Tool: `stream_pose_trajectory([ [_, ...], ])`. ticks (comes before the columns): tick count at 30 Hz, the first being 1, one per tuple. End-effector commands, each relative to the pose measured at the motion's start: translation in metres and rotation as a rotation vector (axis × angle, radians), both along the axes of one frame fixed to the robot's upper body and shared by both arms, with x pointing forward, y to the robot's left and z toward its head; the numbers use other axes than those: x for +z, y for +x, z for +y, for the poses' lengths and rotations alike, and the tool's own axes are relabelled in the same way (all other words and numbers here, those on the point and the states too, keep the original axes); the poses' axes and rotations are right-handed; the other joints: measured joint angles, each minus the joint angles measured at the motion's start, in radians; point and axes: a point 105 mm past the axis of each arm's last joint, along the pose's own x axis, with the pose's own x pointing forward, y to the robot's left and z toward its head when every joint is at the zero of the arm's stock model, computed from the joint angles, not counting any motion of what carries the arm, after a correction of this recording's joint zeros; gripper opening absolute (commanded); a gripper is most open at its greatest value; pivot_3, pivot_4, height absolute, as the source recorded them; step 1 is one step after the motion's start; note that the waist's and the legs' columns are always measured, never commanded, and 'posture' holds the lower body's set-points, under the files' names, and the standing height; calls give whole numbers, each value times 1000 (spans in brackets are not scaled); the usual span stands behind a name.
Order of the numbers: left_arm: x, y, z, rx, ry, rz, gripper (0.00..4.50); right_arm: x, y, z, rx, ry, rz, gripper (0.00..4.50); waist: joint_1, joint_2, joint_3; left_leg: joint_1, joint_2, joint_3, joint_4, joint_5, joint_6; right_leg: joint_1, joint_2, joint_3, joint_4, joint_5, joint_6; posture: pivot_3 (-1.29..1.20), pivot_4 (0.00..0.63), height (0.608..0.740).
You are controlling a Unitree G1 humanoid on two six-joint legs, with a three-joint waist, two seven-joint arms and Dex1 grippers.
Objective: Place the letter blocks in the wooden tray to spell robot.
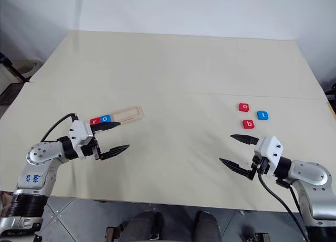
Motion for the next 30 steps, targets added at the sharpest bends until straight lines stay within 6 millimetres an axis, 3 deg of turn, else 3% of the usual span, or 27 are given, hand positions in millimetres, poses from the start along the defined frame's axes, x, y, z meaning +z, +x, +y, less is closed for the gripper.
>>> stream_pose_trajectory([
  [1,10,-4,3,15,15,-54,4500,7,0,3,35,21,-29,4450,0,0,0,0,0,0,0,0,0,0,0,0,0,0,0,0,150,740],
  [5,8,-14,26,136,-60,-22,4500,14,4,16,99,93,-42,4450,-9,0,0,1,1,-1,0,0,0,0,0,1,0,0,0,0,150,740],
  [12,-3,-55,98,573,-201,-55,4500,39,8,86,323,212,-133,4450,-26,0,0,1,7,-2,0,0,-1,0,1,1,0,0,0,0,150,740],
  [15,-8,-71,119,706,-242,-60,4500,45,4,106,387,231,-175,4450,-21,0,0,1,7,-2,0,-1,-1,0,1,1,0,0,0,0,150,740],
  [18,-14,-75,128,755,-260,-40,4500,47,2,114,411,237,-183,4450,1,-1,0,1,6,-3,1,-1,0,0,0,0,0,0,0,0,150,740],
  [22,-16,-62,125,711,-258,-20,4500,47,-1,112,400,224,-183,4450,5,-1,-1,1,4,-3,2,-2,1,1,-1,0,1,0,0,0,150,740],
  [30,1,0,109,420,-84,28,4500,49,-3,94,332,190,-177,4450,0,-3,-1,1,1,1,1,-2,0,-2,1,0,4,0,0,0,150,740],
])
